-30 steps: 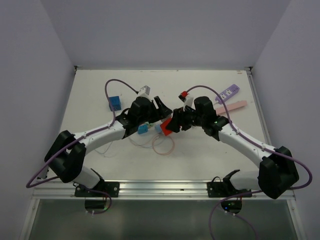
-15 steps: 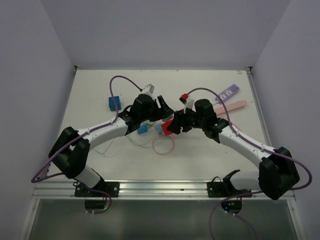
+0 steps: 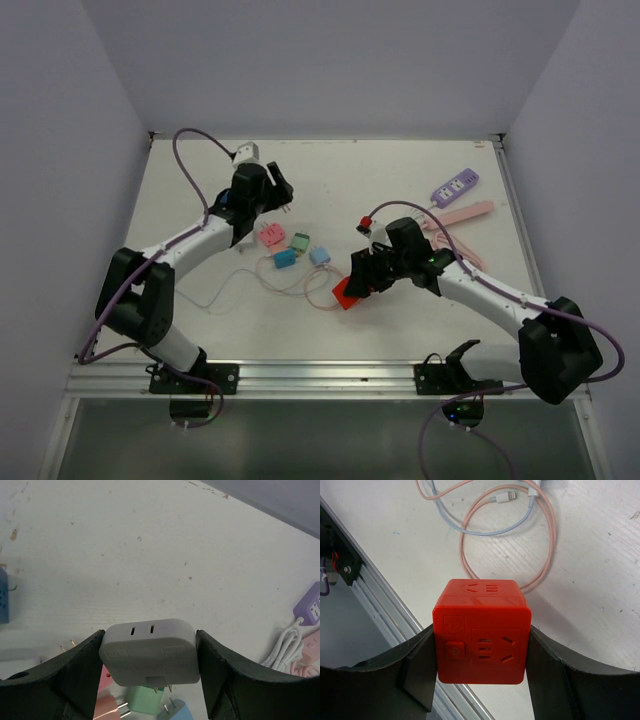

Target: Pull the plug off the socket

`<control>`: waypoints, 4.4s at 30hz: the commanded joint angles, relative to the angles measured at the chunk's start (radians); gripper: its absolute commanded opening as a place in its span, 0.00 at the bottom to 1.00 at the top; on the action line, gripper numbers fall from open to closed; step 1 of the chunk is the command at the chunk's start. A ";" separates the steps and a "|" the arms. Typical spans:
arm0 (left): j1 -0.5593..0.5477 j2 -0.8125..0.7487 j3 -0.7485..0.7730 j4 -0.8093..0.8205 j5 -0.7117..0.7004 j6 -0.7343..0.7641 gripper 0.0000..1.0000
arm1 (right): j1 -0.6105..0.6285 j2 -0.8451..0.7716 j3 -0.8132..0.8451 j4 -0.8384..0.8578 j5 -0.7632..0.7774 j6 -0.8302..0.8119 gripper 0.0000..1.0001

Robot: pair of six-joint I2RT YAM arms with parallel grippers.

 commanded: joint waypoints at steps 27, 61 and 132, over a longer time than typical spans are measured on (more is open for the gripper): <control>0.185 -0.289 -0.345 -0.422 -0.022 0.205 0.51 | -0.306 0.385 0.282 0.539 0.226 0.483 0.00; 0.185 -0.444 -0.186 -0.519 0.026 0.274 1.00 | -0.463 0.565 0.469 0.299 0.400 0.436 0.90; 0.182 -1.322 -0.084 -0.841 -0.491 0.232 1.00 | -0.315 -0.915 0.311 -0.467 0.824 -0.019 0.99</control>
